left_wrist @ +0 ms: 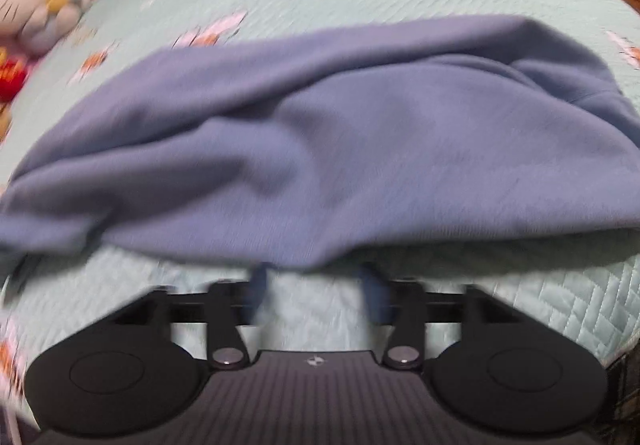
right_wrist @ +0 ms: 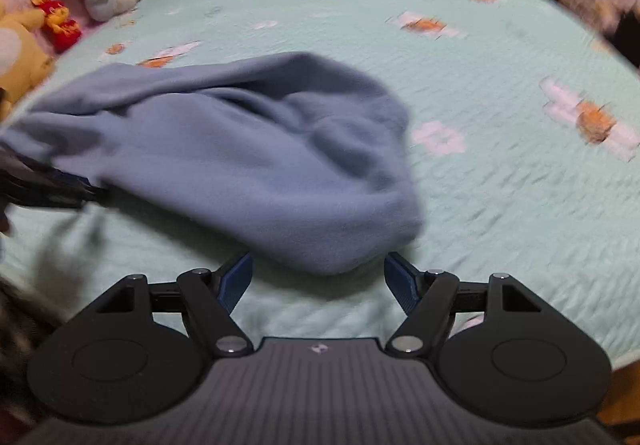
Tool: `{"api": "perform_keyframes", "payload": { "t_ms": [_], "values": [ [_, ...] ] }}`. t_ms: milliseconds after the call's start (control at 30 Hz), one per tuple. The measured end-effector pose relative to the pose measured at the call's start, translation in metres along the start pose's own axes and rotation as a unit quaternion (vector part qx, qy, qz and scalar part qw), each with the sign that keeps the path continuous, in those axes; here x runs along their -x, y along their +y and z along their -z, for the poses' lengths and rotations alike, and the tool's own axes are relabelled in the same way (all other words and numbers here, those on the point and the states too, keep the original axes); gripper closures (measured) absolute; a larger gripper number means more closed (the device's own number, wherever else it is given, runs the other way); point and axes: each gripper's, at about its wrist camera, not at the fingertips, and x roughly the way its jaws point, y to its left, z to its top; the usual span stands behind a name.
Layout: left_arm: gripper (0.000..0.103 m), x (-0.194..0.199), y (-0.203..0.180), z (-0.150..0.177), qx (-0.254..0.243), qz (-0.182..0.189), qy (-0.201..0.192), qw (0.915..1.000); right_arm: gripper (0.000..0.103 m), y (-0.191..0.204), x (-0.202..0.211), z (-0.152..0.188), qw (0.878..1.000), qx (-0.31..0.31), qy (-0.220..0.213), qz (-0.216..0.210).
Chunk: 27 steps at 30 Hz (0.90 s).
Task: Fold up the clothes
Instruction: 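Release the garment with both tools, laying it on the quilt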
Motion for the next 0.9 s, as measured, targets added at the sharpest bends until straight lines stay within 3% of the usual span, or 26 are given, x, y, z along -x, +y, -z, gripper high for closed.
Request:
{"api": "perform_keyframes", "payload": {
  "t_ms": [200, 433, 800, 900],
  "values": [
    [0.03, 0.015, 0.004, 0.005, 0.001, -0.045, 0.004, 0.999, 0.028, 0.028, -0.01, -0.005, 0.997, 0.002, 0.031, -0.071],
    [0.029, 0.027, 0.036, 0.003, 0.029, -0.094, -0.027, 0.9948, 0.028, 0.054, -0.013, -0.02, 0.997, 0.01, 0.012, -0.074],
    [0.029, 0.023, 0.072, 0.011, 0.066, -0.103, -0.015, 0.9924, 0.028, 0.086, -0.017, -0.031, 0.996, 0.023, 0.018, -0.086],
    [0.029, 0.023, 0.088, 0.014, 0.071, -0.11, -0.039, 0.9907, 0.028, 0.097, -0.02, -0.032, 0.996, 0.034, 0.015, -0.081]
  ]
}}
